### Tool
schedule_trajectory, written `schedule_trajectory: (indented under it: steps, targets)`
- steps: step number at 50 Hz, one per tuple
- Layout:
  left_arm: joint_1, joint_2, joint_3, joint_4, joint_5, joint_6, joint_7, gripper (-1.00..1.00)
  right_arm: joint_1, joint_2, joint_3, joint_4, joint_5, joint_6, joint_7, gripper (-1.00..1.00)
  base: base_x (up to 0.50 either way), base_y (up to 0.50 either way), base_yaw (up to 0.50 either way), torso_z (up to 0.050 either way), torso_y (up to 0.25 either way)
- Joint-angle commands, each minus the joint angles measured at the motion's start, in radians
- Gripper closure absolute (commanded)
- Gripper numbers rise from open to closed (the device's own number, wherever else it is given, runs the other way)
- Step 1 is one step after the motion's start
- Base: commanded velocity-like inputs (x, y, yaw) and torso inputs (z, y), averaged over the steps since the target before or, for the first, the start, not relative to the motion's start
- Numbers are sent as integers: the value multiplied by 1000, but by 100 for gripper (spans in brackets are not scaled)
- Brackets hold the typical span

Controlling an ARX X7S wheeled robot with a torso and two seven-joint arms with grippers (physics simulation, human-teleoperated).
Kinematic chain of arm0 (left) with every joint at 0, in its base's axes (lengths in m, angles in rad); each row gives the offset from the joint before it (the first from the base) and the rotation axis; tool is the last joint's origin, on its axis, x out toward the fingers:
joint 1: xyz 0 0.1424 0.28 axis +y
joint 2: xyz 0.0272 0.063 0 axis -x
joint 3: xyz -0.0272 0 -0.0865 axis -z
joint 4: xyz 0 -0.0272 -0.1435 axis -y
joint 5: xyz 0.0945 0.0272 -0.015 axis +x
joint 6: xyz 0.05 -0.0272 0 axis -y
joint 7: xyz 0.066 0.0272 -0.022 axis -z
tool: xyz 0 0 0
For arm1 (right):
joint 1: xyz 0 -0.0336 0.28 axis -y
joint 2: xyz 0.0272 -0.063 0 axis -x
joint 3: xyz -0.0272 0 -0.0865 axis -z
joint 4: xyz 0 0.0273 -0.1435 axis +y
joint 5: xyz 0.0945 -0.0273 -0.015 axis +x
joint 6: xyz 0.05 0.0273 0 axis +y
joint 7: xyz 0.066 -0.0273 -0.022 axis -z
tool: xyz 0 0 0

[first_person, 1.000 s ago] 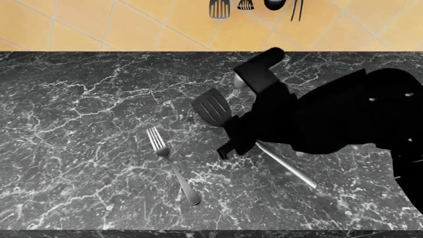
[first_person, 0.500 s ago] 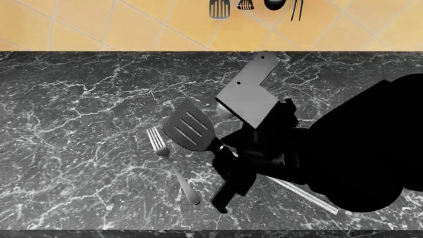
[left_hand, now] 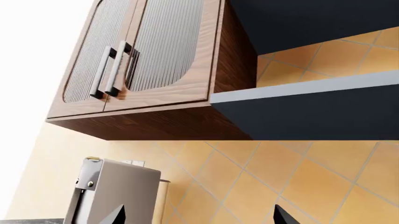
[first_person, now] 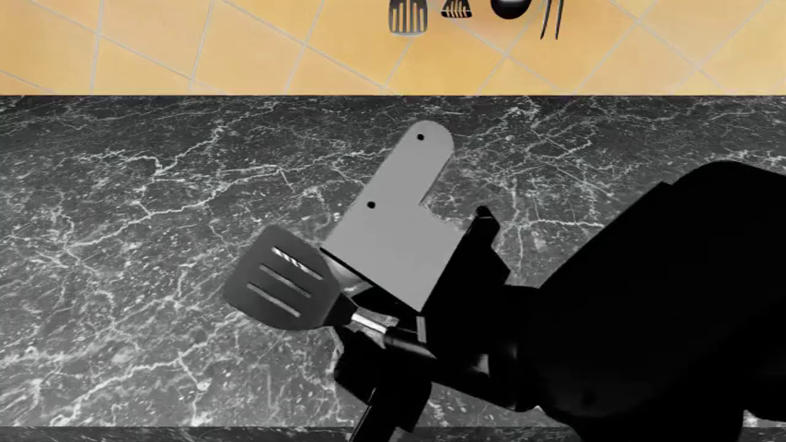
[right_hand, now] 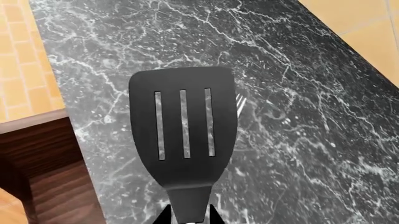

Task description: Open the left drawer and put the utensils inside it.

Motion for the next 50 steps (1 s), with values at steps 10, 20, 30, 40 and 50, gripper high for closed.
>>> schedule_trajectory:
  steps: [10,20,30,40,50]
  targets:
    - [0,3,-5,0,-3,-1,3,-100,31,-76,-32,-27,-21,10,21,100,0,0,0,1,1]
    - [0,7,-10,0,-7,0,8,-100,41,-112,-59,-87,27,-30,69,100,0,0,0,0,1]
    - [0,3,-5,0,-3,0,4,-100,40,-124,-70,-103,39,-48,80,100,0,0,0,0,0]
    - [0,1,-1,0,0,0,2,-100,14,-125,-78,-112,30,-60,76,100,0,0,0,1,1]
    - [0,3,-3,0,-2,0,3,-100,1,-126,-85,-114,29,-71,73,100,0,0,0,0,1]
